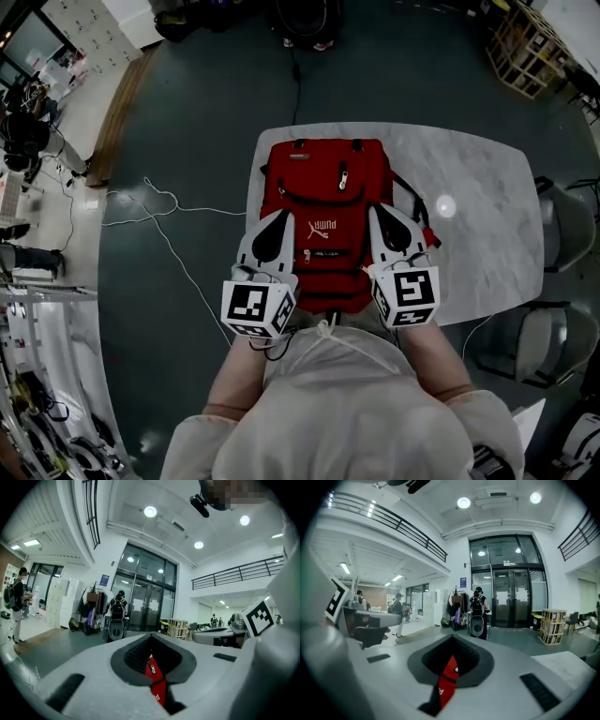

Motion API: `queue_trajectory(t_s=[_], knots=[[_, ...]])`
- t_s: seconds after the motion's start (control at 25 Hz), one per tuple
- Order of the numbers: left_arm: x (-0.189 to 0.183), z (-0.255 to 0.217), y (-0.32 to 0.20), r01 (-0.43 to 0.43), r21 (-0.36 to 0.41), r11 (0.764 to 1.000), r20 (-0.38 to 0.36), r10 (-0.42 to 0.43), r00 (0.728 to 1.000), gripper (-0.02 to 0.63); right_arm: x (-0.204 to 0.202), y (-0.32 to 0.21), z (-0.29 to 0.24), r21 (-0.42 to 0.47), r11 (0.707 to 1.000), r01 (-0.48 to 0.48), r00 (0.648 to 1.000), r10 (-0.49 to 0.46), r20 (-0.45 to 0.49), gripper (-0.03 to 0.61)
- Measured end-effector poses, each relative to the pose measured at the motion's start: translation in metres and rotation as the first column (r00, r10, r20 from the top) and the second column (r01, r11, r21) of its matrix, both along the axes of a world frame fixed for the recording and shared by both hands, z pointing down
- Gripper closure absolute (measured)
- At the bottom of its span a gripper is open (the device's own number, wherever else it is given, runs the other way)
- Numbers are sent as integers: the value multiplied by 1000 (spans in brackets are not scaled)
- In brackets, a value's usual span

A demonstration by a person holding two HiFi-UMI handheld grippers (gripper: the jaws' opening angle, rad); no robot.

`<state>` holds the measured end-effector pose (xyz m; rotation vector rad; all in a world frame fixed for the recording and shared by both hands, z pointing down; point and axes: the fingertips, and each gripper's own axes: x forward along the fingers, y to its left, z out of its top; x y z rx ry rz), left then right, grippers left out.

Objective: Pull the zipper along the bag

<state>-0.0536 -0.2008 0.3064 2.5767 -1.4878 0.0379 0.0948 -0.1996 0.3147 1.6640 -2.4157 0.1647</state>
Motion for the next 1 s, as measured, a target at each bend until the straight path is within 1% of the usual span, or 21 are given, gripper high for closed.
queue_trajectory(t_s=[0.12,0.28,0.52,0.68,0.76,1.0], knots=[[6,-4,2,1,17,1000,35,-1,999,595,-4,5,-2,11,1000,18,1000,-18,11,552],[10,-7,2,-1,33,999,50,-1,999,594,-9,6,-7,36,999,28,999,-30,40,552],[12,-12,-2,16,52,998,83,-21,996,594,-18,5,-18,76,996,44,999,-45,21,552],[15,-8,-1,11,48,999,96,-16,995,594,-21,5,-20,110,992,54,998,-53,-17,552],[15,-5,-2,10,40,999,109,-14,994,594,-22,5,-20,109,993,54,998,-51,-22,552],[16,2,-5,3,16,1000,104,-4,995,595,-22,4,-14,98,994,50,998,-47,-34,552]])
